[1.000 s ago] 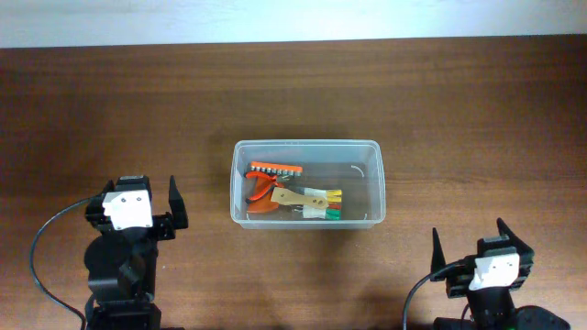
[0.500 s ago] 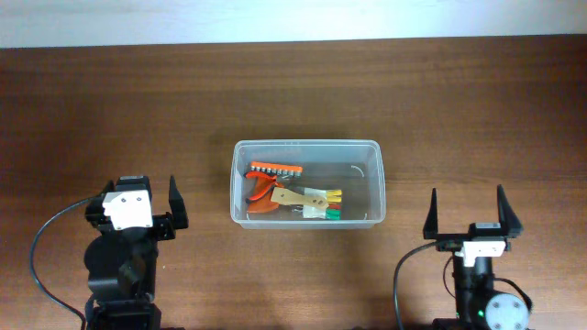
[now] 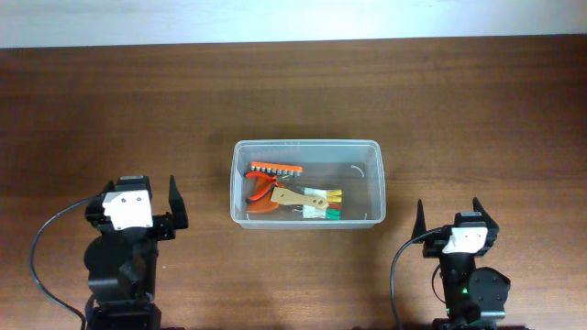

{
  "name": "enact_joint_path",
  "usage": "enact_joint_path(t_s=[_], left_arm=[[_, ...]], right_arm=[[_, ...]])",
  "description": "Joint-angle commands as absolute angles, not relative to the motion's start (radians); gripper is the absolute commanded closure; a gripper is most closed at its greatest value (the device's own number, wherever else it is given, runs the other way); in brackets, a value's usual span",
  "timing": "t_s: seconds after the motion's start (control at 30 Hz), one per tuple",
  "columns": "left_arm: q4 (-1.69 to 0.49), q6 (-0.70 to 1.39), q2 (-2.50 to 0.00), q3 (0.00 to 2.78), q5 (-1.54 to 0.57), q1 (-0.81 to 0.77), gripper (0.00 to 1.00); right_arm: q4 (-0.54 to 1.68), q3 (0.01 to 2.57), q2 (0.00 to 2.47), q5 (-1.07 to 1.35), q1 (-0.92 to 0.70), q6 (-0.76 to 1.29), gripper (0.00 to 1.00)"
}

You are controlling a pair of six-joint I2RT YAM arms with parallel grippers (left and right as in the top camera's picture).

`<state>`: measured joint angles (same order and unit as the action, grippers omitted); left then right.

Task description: Pack container

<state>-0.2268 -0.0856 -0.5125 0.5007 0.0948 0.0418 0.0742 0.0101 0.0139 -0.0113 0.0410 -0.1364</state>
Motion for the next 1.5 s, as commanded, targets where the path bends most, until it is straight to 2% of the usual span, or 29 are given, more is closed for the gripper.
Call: enact_joint_path(t_s=[0.0,1.0,1.2,1.27,1.47], left_arm=[[-0.225,-0.099,-0.508,0.492,0.099,0.042,0.01],[-0.262,-0.099,-0.503,0.492,0.102,0.042,0.01],[-0.5,-0.087,-0.332,0.487,-0.183,-0.025,0.01],[-0.517,-0.083,-0.264,0.464,-0.194,-0.058,0.01],[-0.242,-0.083,-0.08,0.245,-0.011,-0.096,0.01]], right_arm=[[0.079,0.006,0.003,-0.065,0.031,0.001,0.01],[0.079,0.006,0.003,-0.057,0.031,0.009,0.01],[0.078,0.006,0.004,-0.057,0.031,0.009,0.01],[0.079,0.006,0.004,-0.057,0.031,0.009,0.01],[0.078,0.006,0.003,-0.057,0.031,0.009,0.01]])
